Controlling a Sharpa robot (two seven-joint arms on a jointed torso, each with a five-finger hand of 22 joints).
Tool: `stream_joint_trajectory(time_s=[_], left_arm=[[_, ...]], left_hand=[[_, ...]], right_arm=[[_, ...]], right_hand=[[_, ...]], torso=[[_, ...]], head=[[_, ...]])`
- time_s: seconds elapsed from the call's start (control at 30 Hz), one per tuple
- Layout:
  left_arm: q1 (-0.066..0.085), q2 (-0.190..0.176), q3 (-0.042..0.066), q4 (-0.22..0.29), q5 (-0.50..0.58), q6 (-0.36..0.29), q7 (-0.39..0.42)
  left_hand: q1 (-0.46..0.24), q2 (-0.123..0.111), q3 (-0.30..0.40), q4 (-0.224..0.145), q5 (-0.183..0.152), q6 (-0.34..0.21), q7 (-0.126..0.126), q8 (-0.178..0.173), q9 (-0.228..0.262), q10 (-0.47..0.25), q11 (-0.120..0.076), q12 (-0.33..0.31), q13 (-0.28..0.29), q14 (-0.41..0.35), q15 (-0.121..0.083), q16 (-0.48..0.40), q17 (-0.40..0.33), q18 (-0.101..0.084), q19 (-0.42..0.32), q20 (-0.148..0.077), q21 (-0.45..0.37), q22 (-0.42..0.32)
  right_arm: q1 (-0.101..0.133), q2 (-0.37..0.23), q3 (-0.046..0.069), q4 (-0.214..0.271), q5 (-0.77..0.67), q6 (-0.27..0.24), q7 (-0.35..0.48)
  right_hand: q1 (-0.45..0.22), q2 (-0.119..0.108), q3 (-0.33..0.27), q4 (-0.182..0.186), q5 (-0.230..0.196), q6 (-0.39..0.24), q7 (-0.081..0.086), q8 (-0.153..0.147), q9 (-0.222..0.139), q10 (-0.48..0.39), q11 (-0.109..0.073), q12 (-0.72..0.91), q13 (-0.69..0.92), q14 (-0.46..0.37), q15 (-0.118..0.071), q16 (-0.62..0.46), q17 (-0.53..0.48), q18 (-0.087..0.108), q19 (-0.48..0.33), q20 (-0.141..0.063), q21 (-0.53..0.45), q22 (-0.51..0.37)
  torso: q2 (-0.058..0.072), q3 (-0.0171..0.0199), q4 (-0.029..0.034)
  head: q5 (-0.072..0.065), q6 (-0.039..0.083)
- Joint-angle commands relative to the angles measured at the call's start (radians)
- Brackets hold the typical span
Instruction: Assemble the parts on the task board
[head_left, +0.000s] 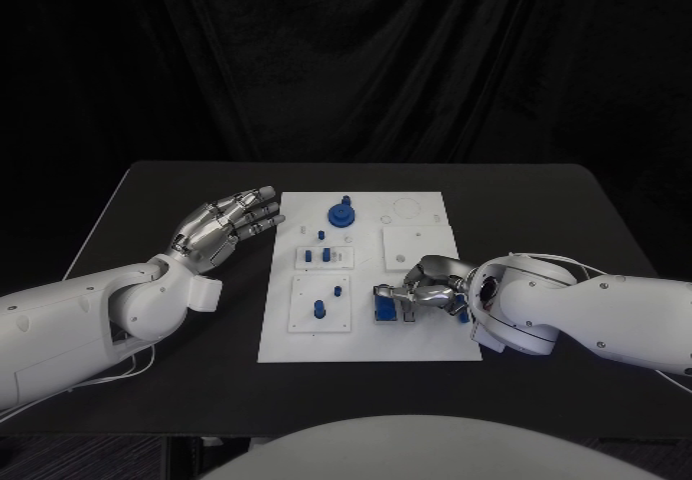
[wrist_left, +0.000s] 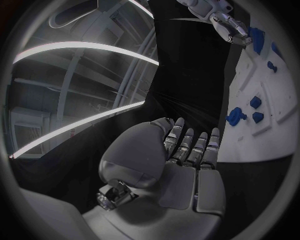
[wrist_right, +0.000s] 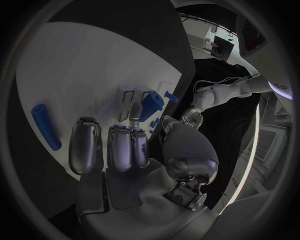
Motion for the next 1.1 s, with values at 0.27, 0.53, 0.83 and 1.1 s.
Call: stream_joint_trajectory(time_s=[0.27, 0.53, 0.83, 1.1], left_arm=[[-0.007, -0.003, 0.001, 0.003, 0.004, 0.011, 0.01], [-0.01, -0.006, 0.001, 0.005, 0.004, 0.01, 0.01], [-0.012, -0.016, 0.001, 0.01, 0.004, 0.005, 0.009], [-0.012, -0.024, 0.001, 0.024, 0.004, -0.006, 0.007]], left_hand=[[-0.012, 0.0, 0.005, 0.001, 0.004, 0.001, 0.002, 0.006, 0.001, 0.003, 0.003, 0.004, 0.001, 0.006, 0.002, 0.004, 0.002, -0.018, 0.006, -0.002, 0.002, -0.001], [-0.014, -0.001, 0.009, 0.001, 0.004, 0.002, 0.003, 0.006, 0.001, 0.003, 0.004, 0.005, 0.001, 0.005, 0.002, 0.005, 0.001, -0.018, 0.006, -0.002, 0.002, -0.001], [-0.015, -0.002, 0.011, 0.001, 0.003, 0.006, 0.003, 0.007, 0.002, 0.005, 0.004, 0.009, 0.001, 0.007, 0.002, 0.008, 0.002, -0.018, 0.009, -0.002, 0.003, 0.001], [-0.018, -0.005, 0.013, 0.001, 0.003, 0.011, 0.004, 0.009, 0.003, 0.008, 0.004, 0.011, 0.002, 0.01, 0.003, 0.011, 0.002, -0.018, 0.009, -0.002, 0.003, 0.0]], right_arm=[[0.001, -0.009, 0.0, 0.01, -0.004, -0.049, 0.039], [0.001, -0.036, 0.0, 0.035, -0.01, -0.048, 0.071], [0.003, -0.111, 0.0, 0.086, -0.053, -0.068, 0.051], [0.047, -0.219, -0.001, 0.133, -0.197, -0.012, -0.089]], right_hand=[[-0.021, 0.013, -0.029, 0.002, -0.024, 0.0, 0.008, -0.008, 0.004, 0.105, 0.005, 0.003, 0.263, 0.076, 0.006, -0.003, 0.102, -0.011, 0.038, 0.01, -0.005, 0.194], [0.137, 0.015, -0.042, -0.032, 0.11, 0.001, 0.005, -0.012, 0.019, 0.105, 0.002, 0.003, 0.263, 0.077, 0.004, 0.0, 0.105, -0.012, 0.041, 0.008, 0.002, 0.197], [0.267, 0.0, -0.04, -0.08, 0.216, -0.006, 0.002, -0.014, 0.031, 0.105, 0.0, 0.003, 0.263, 0.076, 0.001, -0.002, 0.099, -0.012, 0.04, 0.005, -0.001, 0.196], [0.301, -0.018, -0.047, -0.075, 0.298, -0.04, 0.02, -0.072, -0.011, 0.105, 0.015, 0.003, 0.263, 0.072, 0.013, -0.012, 0.082, -0.01, 0.035, 0.014, -0.013, 0.192]], torso=[[0.0, 0.0012, -0.0025], [0.0, 0.0013, -0.0017], [-0.001, 0.0009, -0.0013], [-0.001, 0.0006, -0.0015]], head=[[0.004, 0.0], [0.005, 0.0], [0.005, 0.0], [-0.002, 0.0]])
